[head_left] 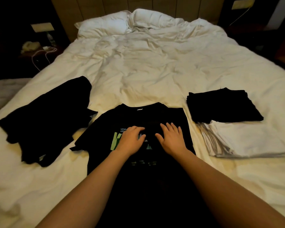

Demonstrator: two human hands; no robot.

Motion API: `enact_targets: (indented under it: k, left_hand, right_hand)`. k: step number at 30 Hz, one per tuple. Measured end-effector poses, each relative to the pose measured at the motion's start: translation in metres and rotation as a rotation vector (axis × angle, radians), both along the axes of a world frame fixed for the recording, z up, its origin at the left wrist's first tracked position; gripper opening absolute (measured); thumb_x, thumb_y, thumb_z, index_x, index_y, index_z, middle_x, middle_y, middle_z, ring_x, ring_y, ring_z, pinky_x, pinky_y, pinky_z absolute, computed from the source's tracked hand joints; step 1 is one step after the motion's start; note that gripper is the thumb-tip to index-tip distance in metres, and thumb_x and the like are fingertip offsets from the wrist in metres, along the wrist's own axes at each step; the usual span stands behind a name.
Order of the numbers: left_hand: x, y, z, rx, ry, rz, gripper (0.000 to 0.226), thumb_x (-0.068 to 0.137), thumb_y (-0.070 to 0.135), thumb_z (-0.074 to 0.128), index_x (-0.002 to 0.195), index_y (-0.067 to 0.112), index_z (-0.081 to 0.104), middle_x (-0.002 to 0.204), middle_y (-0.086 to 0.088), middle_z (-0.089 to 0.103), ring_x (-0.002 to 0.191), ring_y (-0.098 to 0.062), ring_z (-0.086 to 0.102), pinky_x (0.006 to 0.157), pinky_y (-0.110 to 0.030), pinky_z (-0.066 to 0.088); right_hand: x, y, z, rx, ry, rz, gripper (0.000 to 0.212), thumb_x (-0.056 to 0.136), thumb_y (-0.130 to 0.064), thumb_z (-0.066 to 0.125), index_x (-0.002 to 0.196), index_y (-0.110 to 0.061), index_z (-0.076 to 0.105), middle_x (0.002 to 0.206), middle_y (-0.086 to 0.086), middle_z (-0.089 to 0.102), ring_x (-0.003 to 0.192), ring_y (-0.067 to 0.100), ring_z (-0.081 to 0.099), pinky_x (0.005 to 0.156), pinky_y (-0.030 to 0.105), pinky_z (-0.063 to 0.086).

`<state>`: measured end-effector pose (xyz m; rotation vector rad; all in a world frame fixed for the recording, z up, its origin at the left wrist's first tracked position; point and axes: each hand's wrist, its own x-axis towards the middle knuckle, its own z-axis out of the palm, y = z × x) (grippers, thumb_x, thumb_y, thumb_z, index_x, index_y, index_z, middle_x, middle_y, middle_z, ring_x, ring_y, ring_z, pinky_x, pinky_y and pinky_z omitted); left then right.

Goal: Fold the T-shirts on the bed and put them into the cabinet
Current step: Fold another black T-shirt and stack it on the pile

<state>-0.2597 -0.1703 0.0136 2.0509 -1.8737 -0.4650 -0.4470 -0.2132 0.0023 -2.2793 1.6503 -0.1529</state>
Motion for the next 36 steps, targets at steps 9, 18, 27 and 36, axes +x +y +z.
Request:
enact_targets:
  k: [9, 18, 27, 36]
  left_hand:
    - [0.063, 0.084, -0.005, -0.280, 0.142, 0.327, 0.033, 0.099, 0.033, 0.059, 0.129, 0.022, 0.063, 0.133, 0.002, 0.055, 0.132, -0.018, 0.042, 0.110, -0.034, 0.029]
    - [0.091, 0.125, -0.024, -0.378, 0.575, 0.767, 0.018, 0.098, 0.025, 0.061, 0.115, 0.020, 0.063, 0.118, 0.008, 0.046, 0.102, -0.008, 0.053, 0.090, -0.021, 0.040]
    - [0.127, 0.118, -0.042, -0.421, 0.974, 1.041, 0.042, 0.088, 0.058, 0.064, 0.113, 0.025, 0.059, 0.088, 0.001, 0.070, 0.079, -0.015, 0.067, 0.071, -0.033, 0.053]
    - [0.155, 0.104, -0.047, -0.461, 1.044, 0.968, 0.012, 0.096, 0.026, 0.064, 0.084, 0.029, 0.064, 0.081, -0.001, 0.069, 0.069, -0.017, 0.062, 0.065, -0.031, 0.049]
  right_hand:
    - [0.063, 0.037, 0.020, -0.003, -0.068, 0.121, 0.062, 0.102, -0.052, 0.040, 0.155, -0.023, 0.028, 0.161, 0.005, 0.028, 0.151, 0.024, 0.014, 0.123, 0.043, 0.008]
    - [0.138, 0.063, 0.030, 0.064, -0.125, 0.284, 0.058, 0.100, -0.048, 0.048, 0.150, -0.021, 0.038, 0.151, 0.004, 0.042, 0.142, 0.024, 0.030, 0.118, 0.039, 0.024]
    - [0.199, 0.036, 0.037, 0.047, -0.132, 0.342, 0.053, 0.100, -0.045, 0.051, 0.146, -0.019, 0.043, 0.146, 0.004, 0.046, 0.136, 0.024, 0.038, 0.111, 0.039, 0.036]
    - [0.278, 0.011, 0.044, 0.020, -0.043, 0.623, 0.053, 0.099, -0.025, 0.055, 0.149, -0.022, 0.036, 0.150, 0.004, 0.041, 0.129, 0.026, 0.050, 0.101, 0.036, 0.045]
